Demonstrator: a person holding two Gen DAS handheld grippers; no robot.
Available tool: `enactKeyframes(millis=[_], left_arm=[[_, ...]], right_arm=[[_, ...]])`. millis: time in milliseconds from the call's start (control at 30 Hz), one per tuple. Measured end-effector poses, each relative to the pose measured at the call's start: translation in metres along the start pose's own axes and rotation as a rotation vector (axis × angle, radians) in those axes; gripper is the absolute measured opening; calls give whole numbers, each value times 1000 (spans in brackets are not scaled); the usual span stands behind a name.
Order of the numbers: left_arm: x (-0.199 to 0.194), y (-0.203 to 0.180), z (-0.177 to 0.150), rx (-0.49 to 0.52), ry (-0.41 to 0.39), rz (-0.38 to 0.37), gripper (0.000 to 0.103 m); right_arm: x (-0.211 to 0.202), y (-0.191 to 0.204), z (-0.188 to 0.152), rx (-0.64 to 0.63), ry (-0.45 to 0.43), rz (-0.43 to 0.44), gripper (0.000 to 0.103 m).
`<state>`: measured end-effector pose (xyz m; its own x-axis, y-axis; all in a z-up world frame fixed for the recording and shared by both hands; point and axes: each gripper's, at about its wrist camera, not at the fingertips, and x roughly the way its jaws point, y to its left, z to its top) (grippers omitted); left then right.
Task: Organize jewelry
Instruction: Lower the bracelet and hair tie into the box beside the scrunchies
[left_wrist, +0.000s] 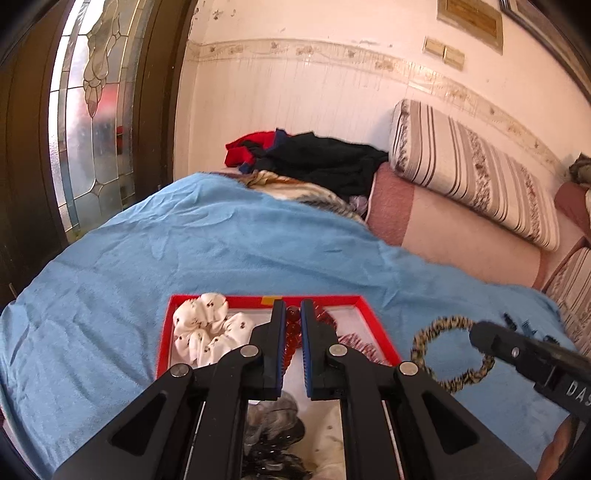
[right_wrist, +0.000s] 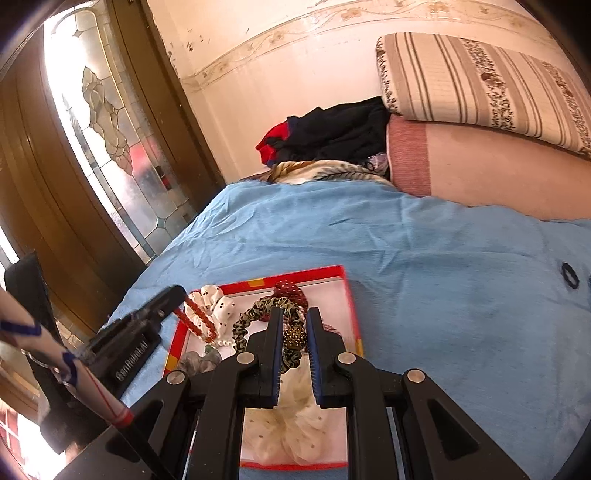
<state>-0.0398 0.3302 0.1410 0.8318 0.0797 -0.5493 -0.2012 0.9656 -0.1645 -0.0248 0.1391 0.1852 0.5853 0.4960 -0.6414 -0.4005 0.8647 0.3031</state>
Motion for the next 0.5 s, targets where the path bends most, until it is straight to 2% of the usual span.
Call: enactKeyframes(millis=[500], left_arm=[[27,16,-20,27,72,88,7]], right_arm=[[52,2,-3,-13,59,-36,13]])
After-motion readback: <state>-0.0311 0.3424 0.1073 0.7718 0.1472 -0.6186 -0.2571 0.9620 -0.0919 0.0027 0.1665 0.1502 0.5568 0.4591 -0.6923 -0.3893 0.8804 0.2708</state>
